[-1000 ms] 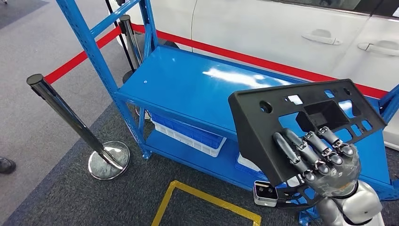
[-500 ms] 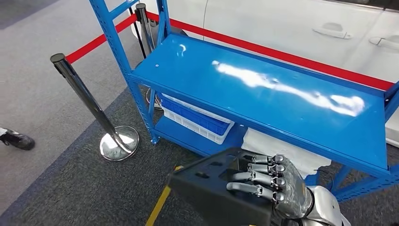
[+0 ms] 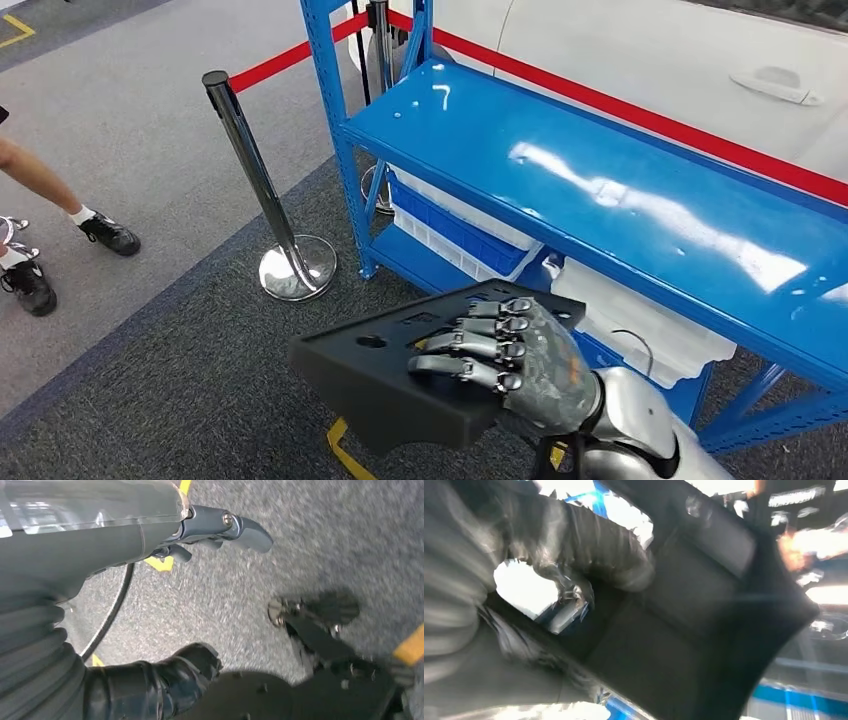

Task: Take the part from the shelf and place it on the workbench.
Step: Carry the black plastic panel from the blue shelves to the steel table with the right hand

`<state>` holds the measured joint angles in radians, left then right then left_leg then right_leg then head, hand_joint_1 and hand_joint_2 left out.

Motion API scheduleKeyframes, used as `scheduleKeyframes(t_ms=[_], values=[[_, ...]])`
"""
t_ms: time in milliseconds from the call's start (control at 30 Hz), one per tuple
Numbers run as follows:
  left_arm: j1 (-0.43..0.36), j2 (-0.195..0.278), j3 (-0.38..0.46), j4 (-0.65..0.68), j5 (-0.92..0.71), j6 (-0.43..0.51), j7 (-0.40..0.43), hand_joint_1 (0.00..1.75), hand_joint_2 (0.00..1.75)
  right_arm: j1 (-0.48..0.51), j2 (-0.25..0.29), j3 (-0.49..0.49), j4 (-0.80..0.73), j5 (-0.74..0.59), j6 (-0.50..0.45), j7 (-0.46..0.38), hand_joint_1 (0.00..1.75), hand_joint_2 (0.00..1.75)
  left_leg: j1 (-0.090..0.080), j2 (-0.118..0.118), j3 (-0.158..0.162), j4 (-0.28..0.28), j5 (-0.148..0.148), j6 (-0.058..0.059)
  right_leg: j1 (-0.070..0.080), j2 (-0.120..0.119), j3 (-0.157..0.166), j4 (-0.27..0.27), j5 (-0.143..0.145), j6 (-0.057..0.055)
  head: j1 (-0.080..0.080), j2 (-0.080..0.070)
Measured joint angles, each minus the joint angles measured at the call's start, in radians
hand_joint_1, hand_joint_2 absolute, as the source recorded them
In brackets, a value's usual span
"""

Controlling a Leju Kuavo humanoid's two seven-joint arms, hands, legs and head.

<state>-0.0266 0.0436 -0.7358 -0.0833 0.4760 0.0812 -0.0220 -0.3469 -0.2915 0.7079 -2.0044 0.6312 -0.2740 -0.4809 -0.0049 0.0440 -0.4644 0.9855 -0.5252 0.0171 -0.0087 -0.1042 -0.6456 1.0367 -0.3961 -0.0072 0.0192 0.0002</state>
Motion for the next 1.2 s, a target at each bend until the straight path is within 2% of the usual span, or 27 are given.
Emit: scheduleKeyframes(t_ms=[33, 100, 167, 200, 233, 267, 333, 400, 433, 467, 533, 567, 600, 667, 700, 733, 767, 800, 833, 900, 933, 967, 1033, 1067, 1100, 1167, 1200], values=[[0.001, 0.001, -0.001, 0.000, 0.000, 0.000, 0.000, 0.00, 1.75, -0.005, 0.010, 0.010, 0.005, 0.001, -0.010, 0.007, 1.75, 1.75, -0.001, -0.007, -0.007, -0.007, 0.013, 0.009, -0.004, 0.008, -0.002, 0.004, -0.008, 0.006, -0.001, 0.000], [0.001, 0.002, -0.003, 0.000, -0.001, 0.000, 0.001, 0.00, 1.75, -0.008, 0.017, 0.019, 0.014, 0.003, -0.027, 0.014, 1.75, 1.75, 0.002, -0.021, -0.026, -0.015, 0.041, 0.026, -0.006, 0.051, -0.019, 0.055, -0.076, 0.014, 0.000, 0.000], [0.002, 0.003, -0.004, 0.000, -0.001, 0.001, 0.001, 0.00, 1.75, -0.004, 0.019, 0.023, 0.022, 0.003, -0.040, 0.017, 1.75, 1.75, 0.000, -0.036, -0.054, -0.012, 0.064, 0.035, -0.005, 0.090, -0.048, 0.170, -0.174, 0.015, 0.002, 0.000], [0.003, 0.004, -0.005, 0.000, -0.001, 0.001, 0.001, 0.00, 1.75, -0.001, 0.020, 0.025, 0.026, 0.003, -0.045, 0.019, 1.75, 1.75, -0.002, -0.045, -0.072, -0.009, 0.076, 0.036, -0.005, 0.097, -0.058, 0.227, -0.200, 0.015, 0.002, 0.000], [0.004, 0.004, -0.005, 0.000, -0.001, 0.002, 0.001, 0.00, 1.75, 0.003, 0.021, 0.025, 0.031, 0.004, -0.049, 0.020, 1.75, 1.75, -0.003, -0.055, -0.091, -0.004, 0.087, 0.036, -0.004, 0.099, -0.058, 0.264, -0.203, 0.013, 0.002, 0.000], [0.004, 0.005, -0.005, 0.000, -0.001, 0.002, 0.001, 0.00, 1.75, 0.005, 0.021, 0.026, 0.034, 0.005, -0.051, 0.021, 1.75, 1.75, -0.003, -0.066, -0.111, 0.003, 0.097, 0.034, -0.004, 0.101, -0.042, 0.268, -0.186, 0.010, 0.002, 0.000], [0.004, 0.006, -0.006, 0.000, -0.001, 0.002, 0.001, 0.00, 1.75, 0.007, 0.024, 0.026, 0.039, 0.006, -0.053, 0.022, 1.75, 1.75, -0.003, -0.087, -0.147, 0.019, 0.113, 0.030, -0.003, 0.117, 0.036, 0.178, -0.136, 0.001, 0.002, 0.000], [0.003, 0.006, -0.006, -0.001, -0.001, 0.002, 0.001, 0.00, 1.75, 0.008, 0.028, 0.026, 0.041, 0.006, -0.054, 0.023, 1.75, 1.75, -0.003, -0.105, -0.172, 0.034, 0.128, 0.021, -0.001, 0.148, 0.122, 0.049, -0.132, -0.007, 0.002, 0.000], [0.004, 0.006, -0.006, -0.001, -0.001, 0.002, 0.001, 0.00, 1.75, 0.008, 0.030, 0.026, 0.041, 0.006, -0.055, 0.023, 1.75, 1.75, -0.003, -0.114, -0.179, 0.037, 0.135, 0.015, 0.000, 0.158, 0.144, 0.010, -0.140, -0.009, 0.002, 0.000], [0.006, 0.006, -0.006, -0.002, -0.001, 0.002, 0.001, 0.00, 1.75, 0.008, 0.032, 0.027, 0.043, 0.006, -0.056, 0.024, 1.75, 1.75, -0.002, -0.122, -0.184, 0.037, 0.144, 0.008, 0.002, 0.157, 0.151, -0.007, -0.145, -0.009, 0.002, 0.000], [0.012, 0.008, -0.006, -0.002, -0.001, 0.002, 0.001, 0.00, 1.75, 0.006, 0.036, 0.028, 0.045, 0.006, -0.058, 0.024, 1.75, 1.75, 0.000, -0.133, -0.192, 0.035, 0.155, -0.005, 0.000, 0.136, 0.141, -0.018, -0.127, -0.016, 0.002, 0.000], [0.013, 0.008, -0.007, -0.002, -0.001, 0.002, 0.001, 0.00, 1.75, 0.006, 0.039, 0.029, 0.046, 0.006, -0.059, 0.024, 1.75, 1.75, 0.000, -0.124, -0.201, 0.045, 0.139, -0.009, -0.002, 0.125, 0.133, -0.024, -0.114, -0.023, 0.001, 0.000], [0.012, 0.009, -0.007, -0.002, -0.001, 0.002, 0.001, 0.00, 1.75, 0.005, 0.041, 0.029, 0.047, 0.006, -0.060, 0.024, 1.75, 1.75, 0.001, -0.108, -0.213, 0.072, 0.105, -0.014, -0.004, 0.113, 0.122, -0.030, -0.101, -0.029, 0.000, 0.000], [0.008, 0.009, -0.007, -0.002, -0.001, 0.002, 0.001, 0.00, 1.75, 0.006, 0.044, 0.031, 0.048, 0.007, -0.062, 0.025, 1.75, 1.75, 0.009, -0.069, -0.243, 0.180, 0.003, -0.026, -0.001, 0.091, 0.096, -0.033, -0.078, -0.036, -0.003, 0.000], [0.007, 0.009, -0.007, -0.002, -0.001, 0.002, 0.001, 0.00, 1.75, 0.007, 0.045, 0.032, 0.049, 0.008, -0.062, 0.025, 1.75, 1.75, 0.014, -0.060, -0.254, 0.242, -0.030, -0.032, 0.000, 0.078, 0.082, -0.032, -0.067, -0.035, -0.003, 0.000], [0.007, 0.009, -0.007, -0.002, -0.001, 0.002, 0.001, 0.00, 1.75, 0.008, 0.045, 0.033, 0.050, 0.009, -0.063, 0.026, 1.75, 1.75, 0.019, -0.056, -0.257, 0.291, -0.039, -0.039, 0.001, 0.066, 0.067, -0.032, -0.057, -0.034, -0.003, 0.000], [0.007, 0.009, -0.007, -0.002, -0.001, 0.003, 0.001, 0.00, 1.75, 0.010, 0.045, 0.034, 0.051, 0.011, -0.065, 0.027, 1.75, 1.75, 0.024, -0.053, -0.247, 0.313, -0.023, -0.044, 0.001, 0.053, 0.053, -0.031, -0.047, -0.031, -0.004, 0.000], [0.007, 0.008, -0.008, -0.002, -0.002, 0.003, 0.001, 0.00, 1.75, 0.013, 0.045, 0.034, 0.051, 0.012, -0.069, 0.028, 1.75, 1.75, 0.029, -0.048, -0.221, 0.301, 0.006, -0.048, 0.001, 0.042, 0.038, -0.029, -0.038, -0.028, -0.004, 0.000], [0.006, 0.006, -0.011, -0.003, -0.005, 0.005, 0.001, 0.00, 1.75, 0.022, 0.039, 0.033, 0.049, 0.008, -0.077, 0.029, 1.75, 1.75, 0.033, -0.037, -0.173, 0.251, 0.031, -0.051, 0.001, 0.032, 0.026, -0.025, -0.029, -0.023, -0.004, 0.000], [0.002, -0.001, -0.019, -0.003, -0.012, 0.014, 0.005, 0.00, 1.75, 0.056, 0.011, 0.017, 0.032, -0.024, -0.100, 0.014, 1.75, 1.75, 0.031, -0.007, -0.057, 0.100, 0.026, -0.049, 0.002, 0.011, 0.007, -0.015, -0.016, -0.011, -0.004, 0.000], [0.002, -0.005, -0.025, -0.003, -0.015, 0.020, 0.007, 0.00, 1.75, 0.083, -0.012, -0.006, 0.018, -0.057, -0.110, -0.013, 1.75, 1.75, 0.026, 0.002, -0.018, 0.042, 0.012, -0.043, 0.002, -0.001, 0.005, -0.012, -0.010, -0.004, -0.004, 0.000], [0.003, -0.007, -0.029, -0.003, -0.017, 0.025, 0.009, 0.00, 1.75, 0.116, -0.034, -0.038, 0.005, -0.090, -0.112, -0.053, 1.75, 1.75, 0.019, 0.002, -0.002, 0.011, -0.001, -0.034, 0.000, -0.014, 0.006, -0.012, -0.004, 0.004, -0.003, 0.000], [0.007, -0.007, -0.036, -0.003, -0.015, 0.028, 0.011, 0.00, 1.75, 0.183, -0.065, -0.116, -0.018, -0.136, -0.087, -0.141, 1.75, 1.75, 0.013, -0.011, -0.010, 0.000, 0.008, -0.011, -0.006, -0.024, 0.011, -0.012, 0.003, 0.020, -0.002, 0.000], [0.007, -0.007, -0.040, -0.003, -0.012, 0.026, 0.011, 0.00, 1.75, 0.211, -0.072, -0.152, -0.025, -0.141, -0.062, -0.171, 1.75, 1.75, 0.013, -0.016, -0.017, -0.004, 0.017, 0.001, -0.010, -0.005, 0.008, -0.003, -0.011, 0.027, -0.002, 0.000], [0.005, -0.006, -0.045, -0.003, -0.009, 0.024, 0.011, 0.00, 1.75, 0.235, -0.076, -0.183, -0.032, -0.140, -0.037, -0.187, 1.75, 1.75, 0.014, -0.020, -0.026, -0.007, 0.029, 0.013, -0.012, 0.023, -0.001, 0.022, -0.044, 0.032, -0.001, 0.000], [0.000, -0.006, -0.051, -0.003, 0.000, 0.019, 0.009, 0.00, 1.75, 0.264, -0.078, -0.227, -0.043, -0.131, 0.002, -0.192, 1.75, 1.75, 0.011, -0.028, -0.052, -0.008, 0.054, 0.030, -0.012, 0.083, -0.033, 0.125, -0.146, 0.034, -0.001, 0.000], [-0.001, -0.005, -0.053, -0.003, 0.004, 0.019, 0.007, 0.00, 1.75, 0.271, -0.078, -0.239, -0.047, -0.126, 0.014, -0.187, 1.75, 1.75, 0.008, -0.035, -0.069, -0.006, 0.067, 0.034, -0.011, 0.096, -0.048, 0.190, -0.187, 0.032, 0.000, 0.000]])
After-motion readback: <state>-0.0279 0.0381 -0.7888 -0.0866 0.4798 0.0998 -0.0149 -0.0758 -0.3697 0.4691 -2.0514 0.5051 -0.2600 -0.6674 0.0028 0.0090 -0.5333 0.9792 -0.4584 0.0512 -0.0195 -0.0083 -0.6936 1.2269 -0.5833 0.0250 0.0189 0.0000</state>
